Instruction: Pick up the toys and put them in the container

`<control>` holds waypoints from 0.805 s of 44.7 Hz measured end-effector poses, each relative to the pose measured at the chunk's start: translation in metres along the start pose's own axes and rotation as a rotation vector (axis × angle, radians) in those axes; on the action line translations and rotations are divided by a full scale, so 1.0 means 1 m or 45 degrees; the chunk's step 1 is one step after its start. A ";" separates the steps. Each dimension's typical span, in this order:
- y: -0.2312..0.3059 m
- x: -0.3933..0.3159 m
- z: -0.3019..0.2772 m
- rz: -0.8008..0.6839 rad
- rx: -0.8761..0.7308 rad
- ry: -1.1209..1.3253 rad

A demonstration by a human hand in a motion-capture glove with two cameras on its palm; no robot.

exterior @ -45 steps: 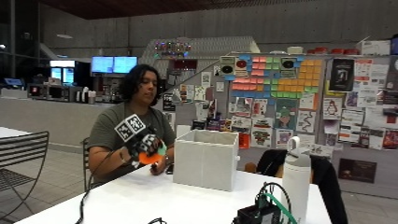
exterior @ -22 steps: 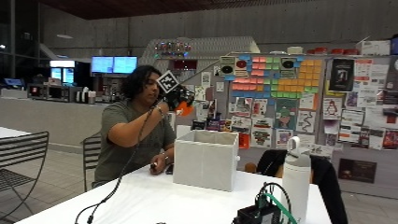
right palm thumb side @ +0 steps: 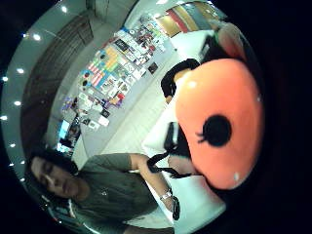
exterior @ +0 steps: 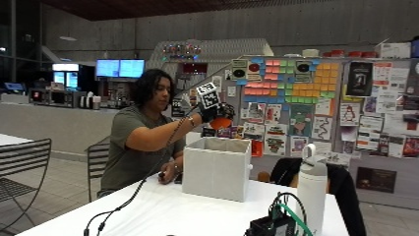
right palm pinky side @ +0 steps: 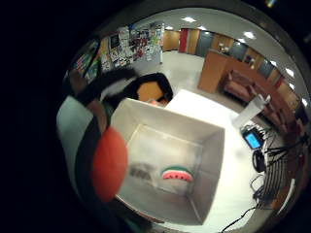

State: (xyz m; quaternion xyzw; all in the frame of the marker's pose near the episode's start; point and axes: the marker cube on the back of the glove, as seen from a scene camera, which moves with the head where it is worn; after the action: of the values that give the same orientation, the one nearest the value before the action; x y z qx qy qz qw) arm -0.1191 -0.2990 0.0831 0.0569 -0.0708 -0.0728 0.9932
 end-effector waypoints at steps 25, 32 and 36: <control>0.138 0.057 -0.061 -0.011 -0.024 0.343; 0.192 0.072 -0.077 0.485 0.017 0.279; 0.217 0.093 -0.083 0.605 0.000 0.387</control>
State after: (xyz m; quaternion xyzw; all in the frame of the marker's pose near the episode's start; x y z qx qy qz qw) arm 0.0136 -0.0915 0.0407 0.0489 0.0676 0.1716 0.9816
